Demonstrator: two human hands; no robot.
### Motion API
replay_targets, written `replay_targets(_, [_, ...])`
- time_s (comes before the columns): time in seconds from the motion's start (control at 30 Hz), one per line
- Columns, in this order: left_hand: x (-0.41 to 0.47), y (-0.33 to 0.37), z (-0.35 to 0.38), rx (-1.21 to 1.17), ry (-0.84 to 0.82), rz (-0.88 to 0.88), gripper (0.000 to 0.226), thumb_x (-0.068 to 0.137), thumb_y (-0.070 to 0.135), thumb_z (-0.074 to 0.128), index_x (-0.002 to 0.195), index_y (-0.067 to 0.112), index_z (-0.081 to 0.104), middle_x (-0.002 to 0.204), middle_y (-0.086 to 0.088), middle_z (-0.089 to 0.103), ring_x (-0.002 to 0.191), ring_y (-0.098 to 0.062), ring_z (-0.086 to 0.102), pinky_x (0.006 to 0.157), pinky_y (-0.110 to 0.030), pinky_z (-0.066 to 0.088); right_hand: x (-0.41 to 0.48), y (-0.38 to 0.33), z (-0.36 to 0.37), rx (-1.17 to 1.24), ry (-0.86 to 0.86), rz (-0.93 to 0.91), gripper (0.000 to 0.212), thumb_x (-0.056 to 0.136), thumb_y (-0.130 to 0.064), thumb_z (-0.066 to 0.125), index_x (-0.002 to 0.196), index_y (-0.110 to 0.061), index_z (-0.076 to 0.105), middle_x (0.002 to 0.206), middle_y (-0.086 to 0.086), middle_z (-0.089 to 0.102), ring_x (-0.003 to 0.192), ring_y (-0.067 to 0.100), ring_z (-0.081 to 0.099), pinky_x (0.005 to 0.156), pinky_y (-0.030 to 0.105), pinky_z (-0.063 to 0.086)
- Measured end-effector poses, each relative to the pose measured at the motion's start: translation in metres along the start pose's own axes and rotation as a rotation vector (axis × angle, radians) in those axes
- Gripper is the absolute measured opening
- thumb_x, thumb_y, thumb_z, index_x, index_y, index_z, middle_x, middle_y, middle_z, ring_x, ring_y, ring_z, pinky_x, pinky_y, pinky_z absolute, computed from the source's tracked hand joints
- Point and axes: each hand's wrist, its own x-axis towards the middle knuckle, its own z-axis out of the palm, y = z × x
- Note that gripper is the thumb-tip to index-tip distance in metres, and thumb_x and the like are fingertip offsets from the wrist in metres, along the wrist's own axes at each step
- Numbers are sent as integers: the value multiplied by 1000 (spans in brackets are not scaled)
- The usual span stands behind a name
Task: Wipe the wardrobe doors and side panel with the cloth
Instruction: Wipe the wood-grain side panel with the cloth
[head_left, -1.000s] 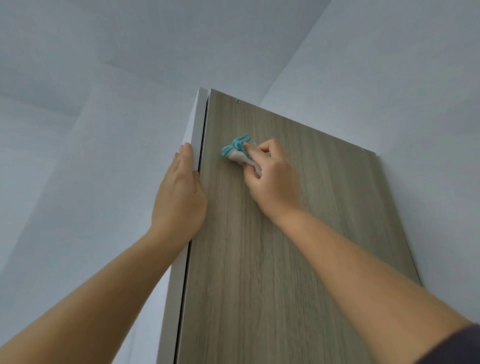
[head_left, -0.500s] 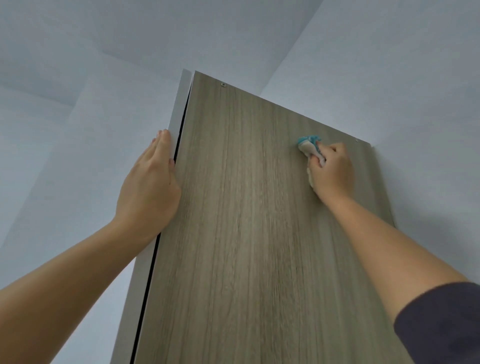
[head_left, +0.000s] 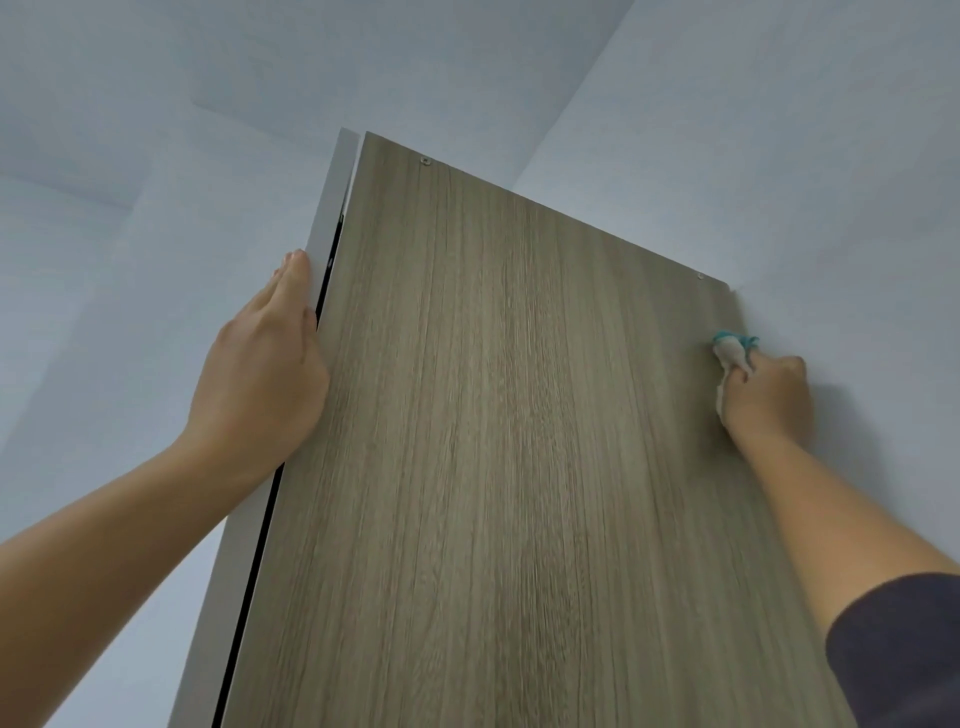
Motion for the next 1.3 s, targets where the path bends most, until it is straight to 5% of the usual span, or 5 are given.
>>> replay_targets(0.3, [-2,2,-4,-110,-29,-55,32,101,8,30,132,6,39,131,-22,52,119,-41,45,95,-46,39,-18,17,-4,-54,-10,174,37,95,-25,43,122,-8,61,120,24,49,105,43,56,89,46,47])
replay_targets(0.53, [-2,2,-5,-237,-26,-193,51,104,17,30,154,18,19,160,4,20,147,-10,14,112,-19,10,-48,2,-9,68,-19,245,32,93,-22,45,114,-7,64,114,25,52,93,41,59,83,42,48])
replay_targets(0.77, [-2,4,-10,-380,-69,-225,34,105,16,29,111,40,51,153,2,36,145,-12,23,100,-17,21,-87,-61,-17,197,11,13,21,91,-14,50,101,-1,64,107,21,51,81,32,53,66,29,33])
replay_targets(1.07, [-5,1,-10,-453,-58,-300,47,106,16,25,152,23,27,159,7,21,146,-2,10,108,-13,9,-150,-160,-26,374,66,-369,16,90,-13,55,99,-6,66,92,-1,43,56,1,34,48,16,20])
replay_targets(1.3, [-18,-4,-12,-527,46,-387,47,105,12,26,150,21,31,157,9,27,145,-1,15,108,-12,10,-205,-227,-34,489,10,-619,31,88,-14,61,119,-7,65,98,1,52,69,13,51,55,22,43])
